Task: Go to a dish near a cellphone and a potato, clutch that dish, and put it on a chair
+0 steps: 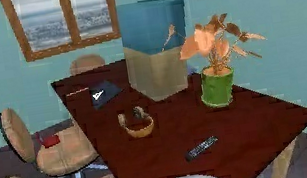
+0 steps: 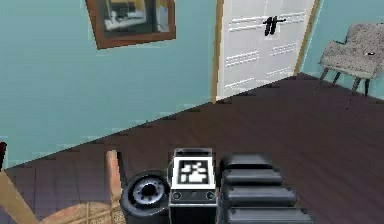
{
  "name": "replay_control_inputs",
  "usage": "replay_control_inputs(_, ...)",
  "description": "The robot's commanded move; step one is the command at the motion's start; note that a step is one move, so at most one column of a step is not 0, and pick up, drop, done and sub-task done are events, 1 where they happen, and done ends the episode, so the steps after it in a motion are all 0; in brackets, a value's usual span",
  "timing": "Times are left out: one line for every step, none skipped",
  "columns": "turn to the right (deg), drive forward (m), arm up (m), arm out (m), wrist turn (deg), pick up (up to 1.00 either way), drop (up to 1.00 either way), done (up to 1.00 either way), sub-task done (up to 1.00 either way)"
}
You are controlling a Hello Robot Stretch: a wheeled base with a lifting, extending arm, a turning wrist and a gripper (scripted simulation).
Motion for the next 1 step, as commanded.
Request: replay_control_inputs(-45.0,0.00,0.00,0.00,0.0,0.00,0.00,0.00,0.00)
